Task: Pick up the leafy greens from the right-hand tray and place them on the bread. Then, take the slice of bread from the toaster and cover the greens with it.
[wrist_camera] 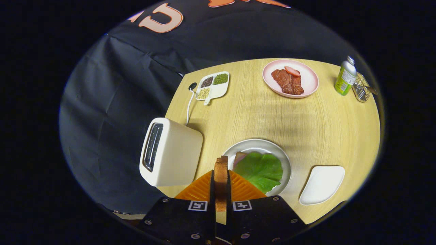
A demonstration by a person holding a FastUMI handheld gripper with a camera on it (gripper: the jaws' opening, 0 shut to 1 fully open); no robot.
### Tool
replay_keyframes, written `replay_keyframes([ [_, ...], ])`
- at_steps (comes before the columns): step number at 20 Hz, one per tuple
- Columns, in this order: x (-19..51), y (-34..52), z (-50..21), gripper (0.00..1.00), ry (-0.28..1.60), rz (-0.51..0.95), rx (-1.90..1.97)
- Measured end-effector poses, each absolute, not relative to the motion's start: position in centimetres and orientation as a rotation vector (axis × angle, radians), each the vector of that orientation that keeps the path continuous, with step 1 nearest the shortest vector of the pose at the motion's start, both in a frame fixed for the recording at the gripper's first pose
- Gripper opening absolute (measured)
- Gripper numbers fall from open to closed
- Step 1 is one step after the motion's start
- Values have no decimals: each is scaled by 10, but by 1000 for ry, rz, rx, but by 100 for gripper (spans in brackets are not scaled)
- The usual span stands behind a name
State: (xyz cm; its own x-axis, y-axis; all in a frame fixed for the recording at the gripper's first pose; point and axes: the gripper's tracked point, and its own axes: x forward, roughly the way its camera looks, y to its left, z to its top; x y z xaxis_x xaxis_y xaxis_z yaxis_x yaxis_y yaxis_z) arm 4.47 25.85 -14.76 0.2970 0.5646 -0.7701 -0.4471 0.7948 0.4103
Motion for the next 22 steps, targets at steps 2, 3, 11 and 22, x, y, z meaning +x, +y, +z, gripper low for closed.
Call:
replay_keyframes([
  [2,49,256,-164,13,1110,705,142],
  [3,51,253,-173,13,1119,715,143],
  [11,91,217,-215,21,1161,687,172],
  [22,113,160,-176,94,1020,515,94],
])
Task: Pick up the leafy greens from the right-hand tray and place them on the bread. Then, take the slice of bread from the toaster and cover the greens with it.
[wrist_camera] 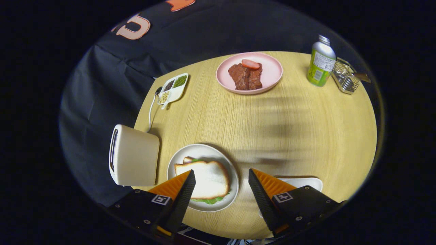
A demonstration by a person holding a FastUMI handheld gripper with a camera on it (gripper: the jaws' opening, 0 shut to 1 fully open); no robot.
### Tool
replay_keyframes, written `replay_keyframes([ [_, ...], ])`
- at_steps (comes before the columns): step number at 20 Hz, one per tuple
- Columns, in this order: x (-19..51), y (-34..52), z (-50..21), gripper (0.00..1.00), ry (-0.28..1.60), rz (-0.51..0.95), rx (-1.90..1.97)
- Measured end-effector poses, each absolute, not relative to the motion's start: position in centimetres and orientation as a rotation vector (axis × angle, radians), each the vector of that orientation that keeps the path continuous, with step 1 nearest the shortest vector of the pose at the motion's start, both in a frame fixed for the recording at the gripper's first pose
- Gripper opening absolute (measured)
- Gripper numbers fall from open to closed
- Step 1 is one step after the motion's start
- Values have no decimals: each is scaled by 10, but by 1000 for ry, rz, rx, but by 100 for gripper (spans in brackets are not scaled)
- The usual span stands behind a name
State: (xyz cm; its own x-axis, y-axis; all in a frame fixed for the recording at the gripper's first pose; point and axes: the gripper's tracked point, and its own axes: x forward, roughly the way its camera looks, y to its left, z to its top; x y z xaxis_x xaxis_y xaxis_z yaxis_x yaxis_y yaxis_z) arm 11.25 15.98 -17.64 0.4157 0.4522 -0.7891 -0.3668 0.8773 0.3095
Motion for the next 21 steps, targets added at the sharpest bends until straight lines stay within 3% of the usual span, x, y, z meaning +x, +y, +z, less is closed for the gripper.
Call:
replay_keyframes([
  [2,114,147,-144,99,936,472,58],
  [12,79,92,36,99,436,253,79],
  [21,10,44,92,99,121,82,26],
])
